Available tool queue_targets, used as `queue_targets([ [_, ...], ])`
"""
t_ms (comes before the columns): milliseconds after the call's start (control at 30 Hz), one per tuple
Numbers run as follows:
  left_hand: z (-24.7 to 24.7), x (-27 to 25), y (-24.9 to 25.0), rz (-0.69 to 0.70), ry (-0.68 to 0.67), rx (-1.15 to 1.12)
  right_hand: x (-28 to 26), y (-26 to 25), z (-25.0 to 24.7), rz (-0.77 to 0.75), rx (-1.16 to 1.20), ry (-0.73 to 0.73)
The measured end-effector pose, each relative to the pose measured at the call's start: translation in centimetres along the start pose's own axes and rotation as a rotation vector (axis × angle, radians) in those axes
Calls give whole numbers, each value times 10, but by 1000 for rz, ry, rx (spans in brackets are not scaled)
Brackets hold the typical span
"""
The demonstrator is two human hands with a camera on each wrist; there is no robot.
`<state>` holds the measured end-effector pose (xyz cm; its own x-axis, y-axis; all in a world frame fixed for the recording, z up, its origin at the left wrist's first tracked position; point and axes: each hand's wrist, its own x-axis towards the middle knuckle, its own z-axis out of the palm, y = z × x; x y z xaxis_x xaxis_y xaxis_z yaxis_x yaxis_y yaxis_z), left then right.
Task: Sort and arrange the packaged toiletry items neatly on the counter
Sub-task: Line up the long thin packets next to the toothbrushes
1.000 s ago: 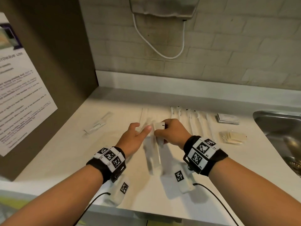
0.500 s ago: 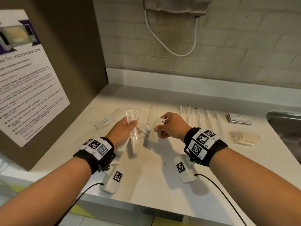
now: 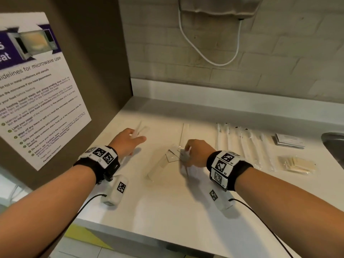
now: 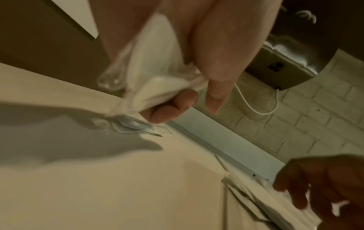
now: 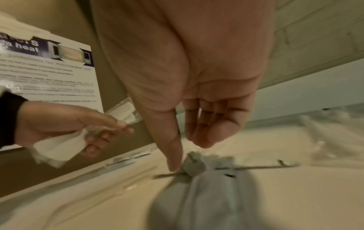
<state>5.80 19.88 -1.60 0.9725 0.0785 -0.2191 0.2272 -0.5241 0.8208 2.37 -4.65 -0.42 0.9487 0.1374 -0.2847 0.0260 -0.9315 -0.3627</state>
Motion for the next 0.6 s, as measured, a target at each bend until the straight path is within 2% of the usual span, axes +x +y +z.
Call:
queue_targets([
  [100,-2,14,-5,29,40,139,10,-25,0,-251,-59,-14],
  [200,0,26,-5,73,92,318,14,-51,15,-461,-249,-133],
  [300,2,42,-2,115,67,449,17,-63,31,-528,-449,-188],
  [433,7,59,0,87,-18,552,30,-67,23,-539,-428,-286],
  [600,16,66,9,99,2,664,39,-61,20,-650,-457,-259],
])
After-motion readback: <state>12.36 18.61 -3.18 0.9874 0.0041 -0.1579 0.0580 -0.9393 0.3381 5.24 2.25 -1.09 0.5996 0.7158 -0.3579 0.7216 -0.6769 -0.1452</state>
